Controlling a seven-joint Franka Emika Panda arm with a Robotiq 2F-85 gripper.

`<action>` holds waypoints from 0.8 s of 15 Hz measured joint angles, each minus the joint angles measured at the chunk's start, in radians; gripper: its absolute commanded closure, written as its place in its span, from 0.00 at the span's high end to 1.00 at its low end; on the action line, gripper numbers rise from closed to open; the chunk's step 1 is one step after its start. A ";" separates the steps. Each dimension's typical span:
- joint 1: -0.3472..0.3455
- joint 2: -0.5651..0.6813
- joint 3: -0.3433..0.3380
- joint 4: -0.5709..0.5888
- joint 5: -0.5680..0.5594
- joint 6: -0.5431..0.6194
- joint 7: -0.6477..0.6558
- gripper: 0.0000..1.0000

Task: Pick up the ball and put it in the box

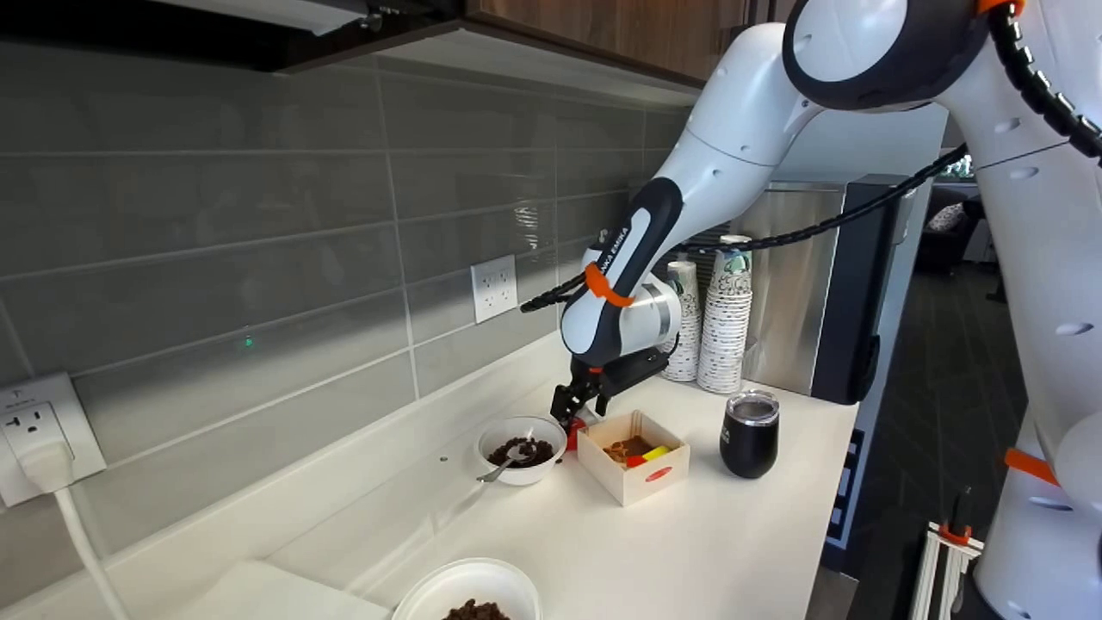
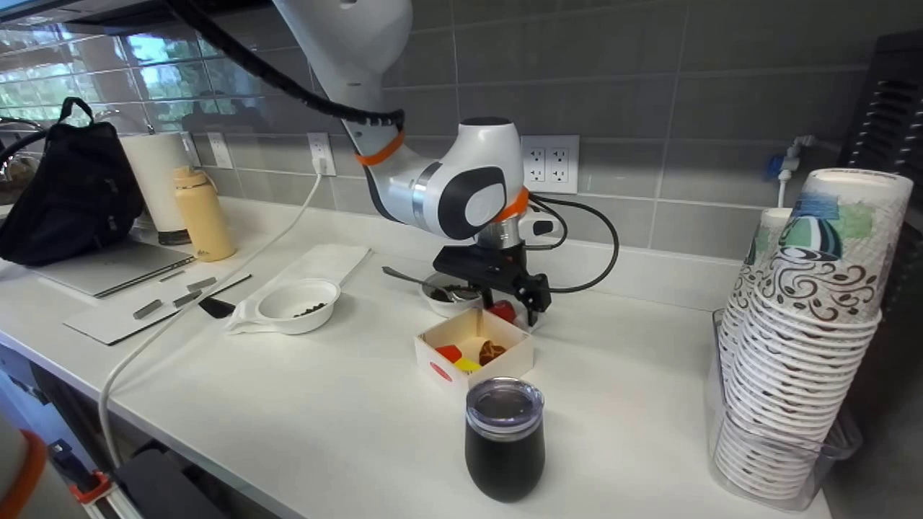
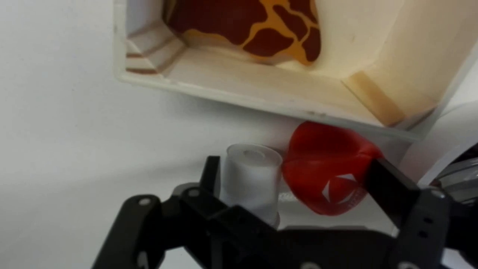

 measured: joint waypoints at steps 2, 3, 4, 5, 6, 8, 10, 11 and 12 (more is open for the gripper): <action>0.000 0.011 0.000 0.012 -0.008 -0.003 0.010 1.00; 0.000 0.016 -0.001 0.018 -0.013 -0.004 0.014 1.00; 0.000 0.022 -0.002 0.026 -0.018 -0.004 0.022 1.00; 0.001 0.028 -0.003 0.034 -0.024 -0.004 0.029 1.00; 0.002 0.034 -0.004 0.043 -0.030 -0.004 0.036 0.99; 0.002 0.048 -0.006 0.062 -0.043 -0.004 0.048 0.74; 0.003 0.061 -0.008 0.081 -0.054 -0.007 0.054 0.63; 0.003 0.064 -0.008 0.089 -0.059 -0.009 0.054 0.56; 0.003 0.064 -0.008 0.094 -0.062 -0.012 0.054 0.52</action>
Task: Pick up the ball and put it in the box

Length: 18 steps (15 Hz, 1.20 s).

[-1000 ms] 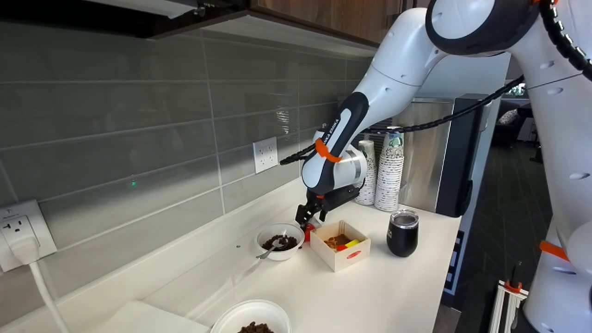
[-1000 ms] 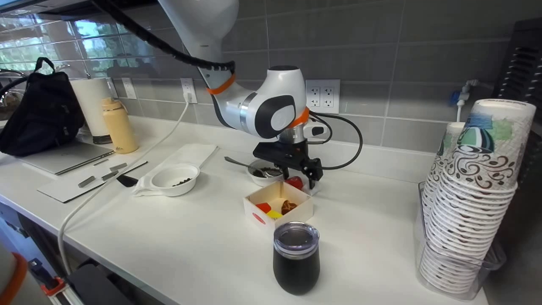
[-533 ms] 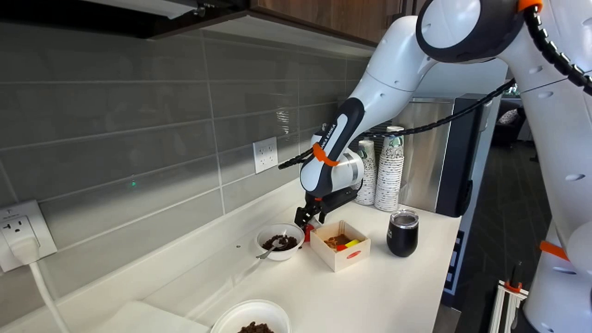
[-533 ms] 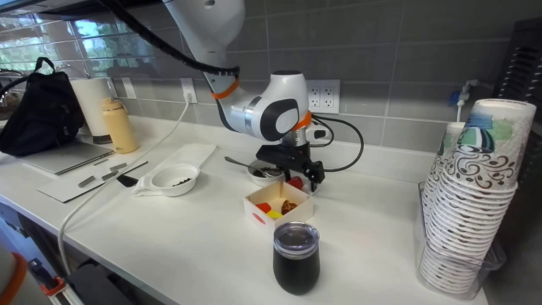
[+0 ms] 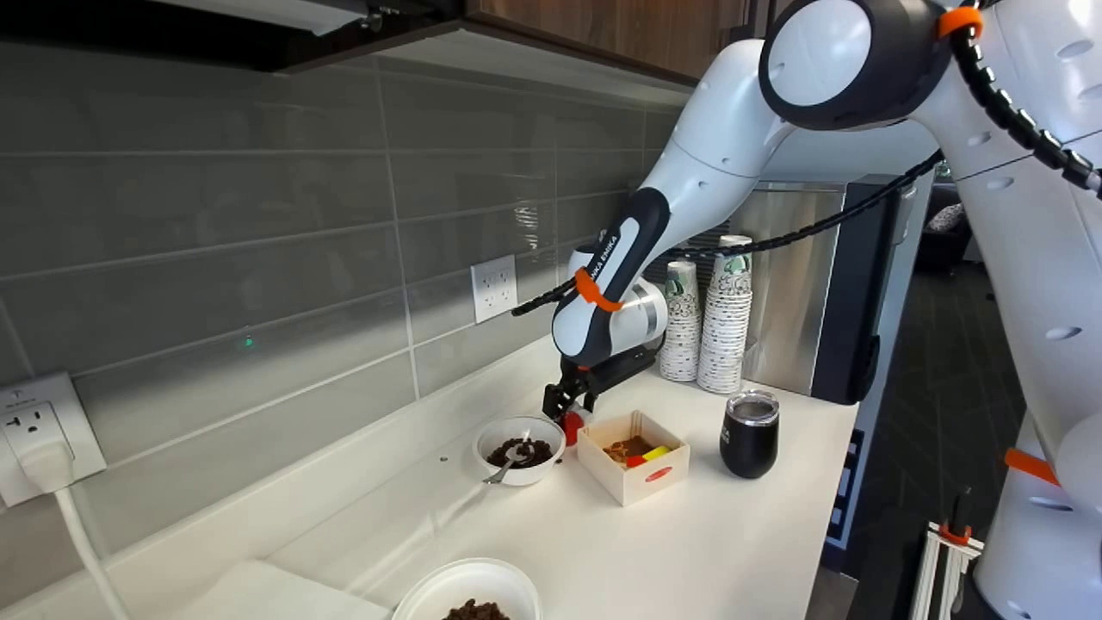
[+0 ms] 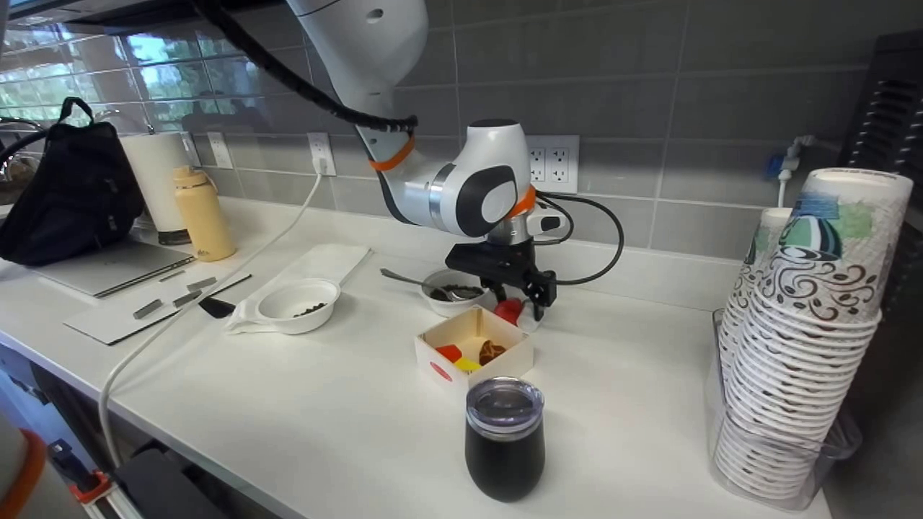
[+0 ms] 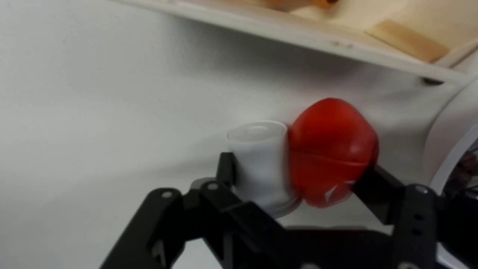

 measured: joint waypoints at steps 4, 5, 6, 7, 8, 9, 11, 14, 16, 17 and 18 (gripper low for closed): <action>-0.001 -0.006 -0.002 0.005 -0.008 -0.005 0.000 0.37; -0.002 -0.012 -0.002 0.005 -0.008 -0.005 0.000 0.31; -0.004 -0.019 -0.002 0.004 -0.008 -0.005 0.000 0.23; -0.005 -0.029 -0.002 0.003 -0.008 -0.005 0.000 0.13; -0.005 -0.039 -0.002 -0.002 -0.008 -0.005 0.000 0.02; -0.005 -0.049 -0.002 -0.009 -0.008 -0.005 0.000 0.00; -0.006 -0.072 -0.002 -0.030 -0.008 -0.005 0.000 0.00; -0.006 -0.115 -0.004 -0.075 -0.008 -0.005 0.000 0.01; -0.006 -0.139 -0.004 -0.105 -0.008 -0.006 0.000 0.01; -0.006 -0.148 -0.004 -0.119 -0.008 -0.006 0.000 0.01; -0.006 -0.155 -0.003 -0.131 -0.008 -0.006 0.000 0.01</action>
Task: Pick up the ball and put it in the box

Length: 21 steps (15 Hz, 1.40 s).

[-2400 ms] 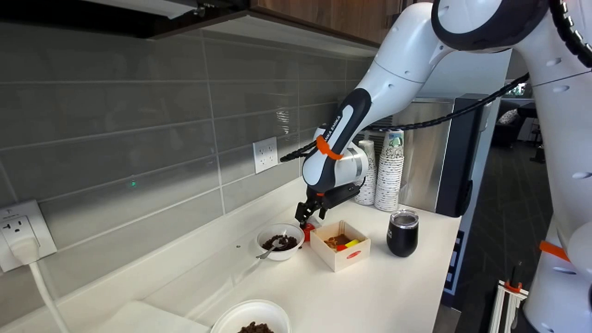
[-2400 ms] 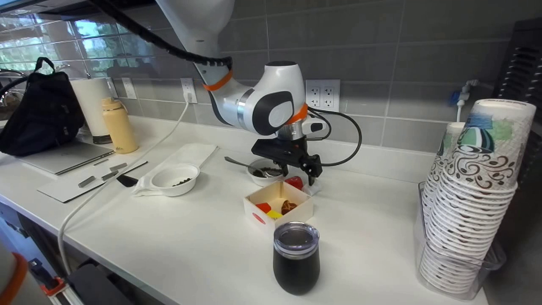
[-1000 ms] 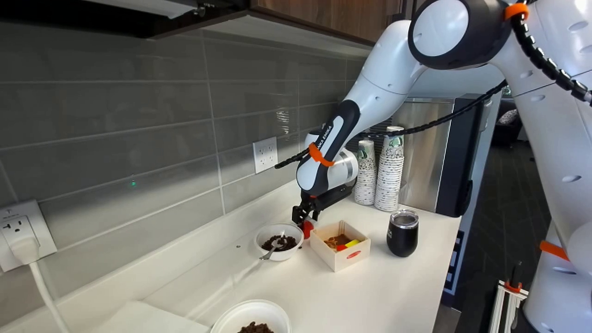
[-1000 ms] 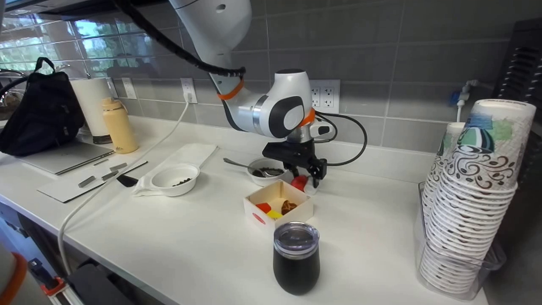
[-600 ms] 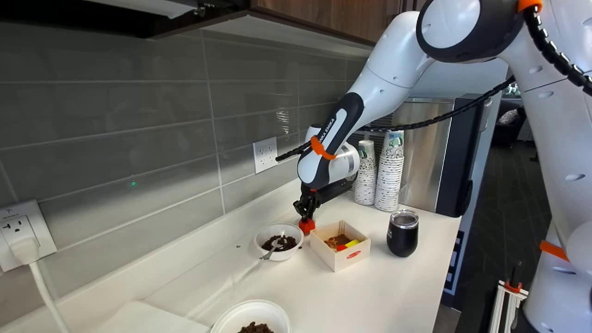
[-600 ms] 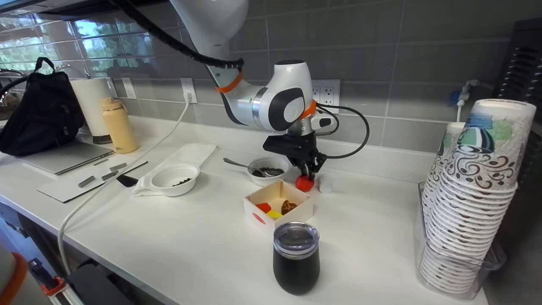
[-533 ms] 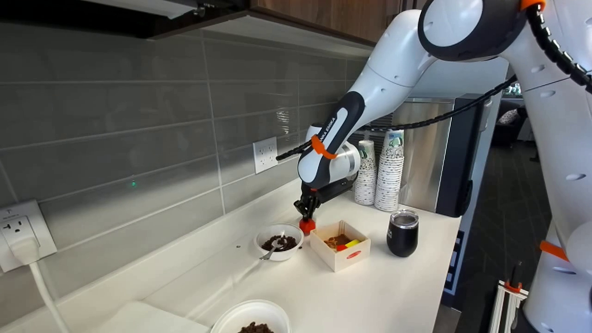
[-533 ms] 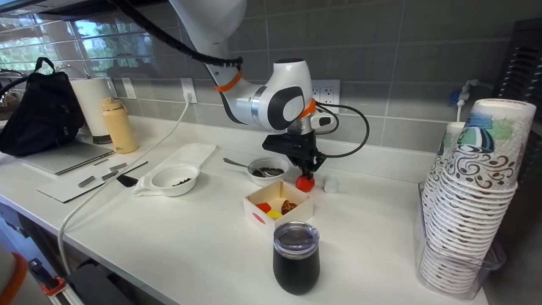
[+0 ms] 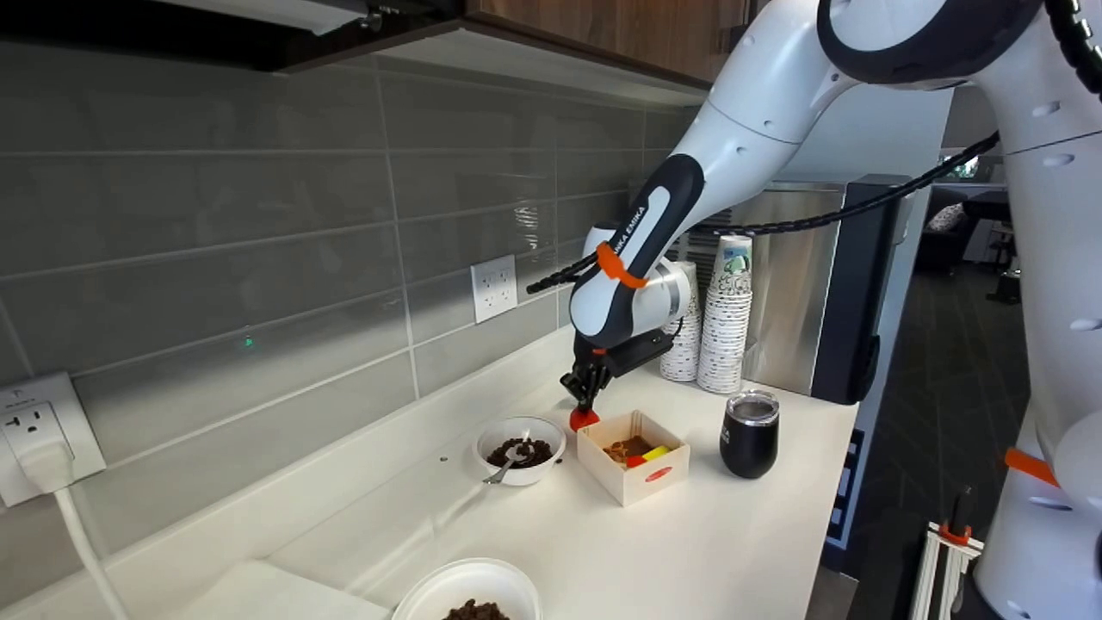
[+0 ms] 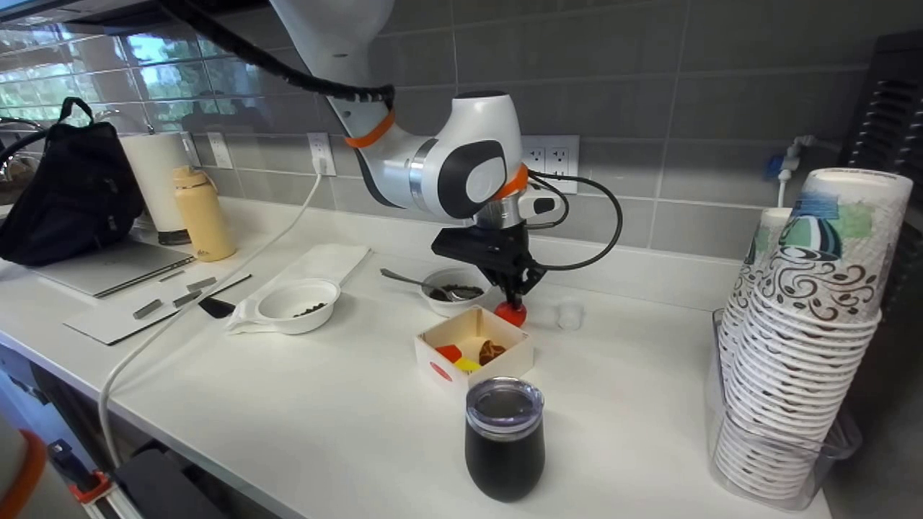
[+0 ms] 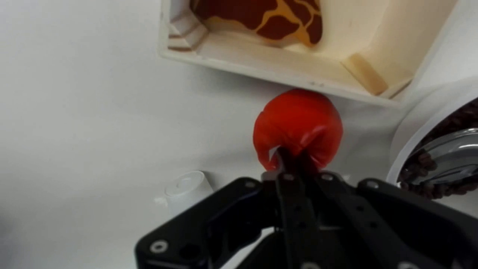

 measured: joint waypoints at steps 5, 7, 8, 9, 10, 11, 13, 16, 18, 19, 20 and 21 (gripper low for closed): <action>0.004 -0.083 -0.005 -0.083 -0.017 0.024 0.017 0.01; 0.015 -0.143 -0.025 -0.141 -0.068 0.083 0.067 0.01; 0.020 -0.174 -0.037 -0.175 -0.101 0.111 0.098 0.01; 0.025 -0.205 -0.048 -0.208 -0.129 0.125 0.127 0.01; 0.028 -0.238 -0.057 -0.242 -0.157 0.129 0.155 0.01; 0.029 -0.270 -0.061 -0.276 -0.183 0.129 0.184 0.01; 0.031 -0.332 -0.059 -0.345 -0.215 0.124 0.228 0.01; 0.030 -0.386 -0.045 -0.418 -0.261 0.123 0.292 0.01; 0.030 -0.396 -0.030 -0.439 -0.273 0.123 0.325 0.31; 0.030 -0.396 -0.023 -0.443 -0.282 0.123 0.346 0.36; 0.026 -0.396 -0.015 -0.443 -0.299 0.123 0.372 0.44; 0.021 -0.396 -0.008 -0.443 -0.322 0.123 0.402 0.51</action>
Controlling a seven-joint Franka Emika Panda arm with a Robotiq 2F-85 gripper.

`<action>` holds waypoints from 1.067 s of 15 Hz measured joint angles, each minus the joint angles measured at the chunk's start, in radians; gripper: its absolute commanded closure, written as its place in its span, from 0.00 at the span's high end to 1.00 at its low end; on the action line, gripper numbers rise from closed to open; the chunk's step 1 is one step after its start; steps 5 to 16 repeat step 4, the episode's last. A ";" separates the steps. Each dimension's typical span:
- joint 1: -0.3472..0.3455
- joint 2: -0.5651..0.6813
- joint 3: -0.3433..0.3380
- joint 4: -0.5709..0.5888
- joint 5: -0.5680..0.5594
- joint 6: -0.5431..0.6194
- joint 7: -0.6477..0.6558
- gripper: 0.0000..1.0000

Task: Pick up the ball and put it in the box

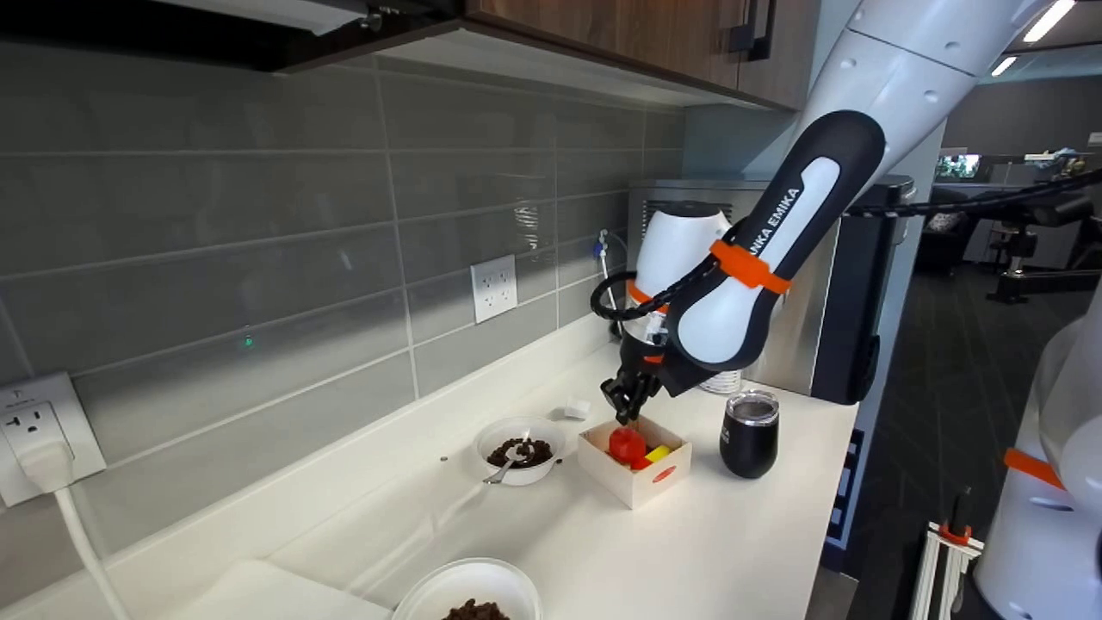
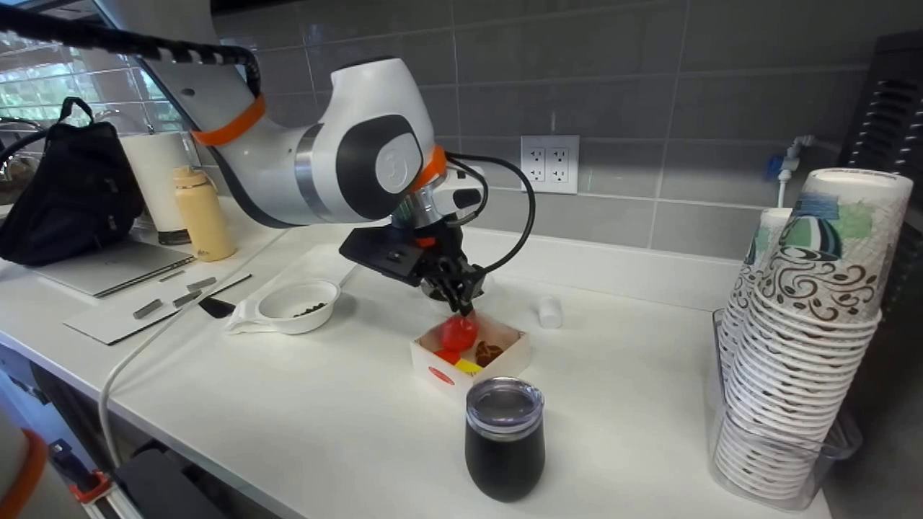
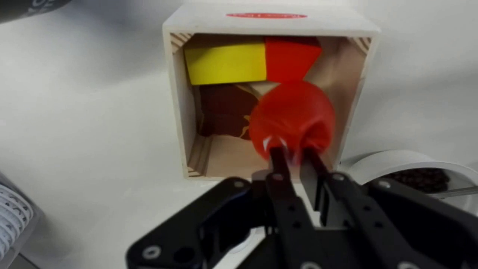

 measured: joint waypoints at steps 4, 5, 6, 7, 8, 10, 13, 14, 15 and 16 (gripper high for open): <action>-0.018 -0.003 0.020 0.002 -0.075 0.000 0.094 0.81; -0.018 -0.003 0.020 0.002 -0.075 0.000 0.094 0.81; -0.018 -0.003 0.020 0.002 -0.075 0.000 0.094 0.81; -0.018 -0.003 0.020 0.002 -0.075 0.000 0.094 0.81; -0.018 -0.003 0.020 0.002 -0.075 0.000 0.094 0.81; -0.018 -0.003 0.020 0.002 -0.075 0.000 0.094 0.81; -0.018 -0.003 0.020 0.002 -0.075 0.000 0.094 0.81; -0.018 -0.003 0.020 0.002 -0.075 0.000 0.094 0.81; -0.018 -0.003 0.020 0.002 -0.075 0.000 0.094 0.81; -0.018 -0.003 0.020 0.002 -0.075 0.000 0.094 0.81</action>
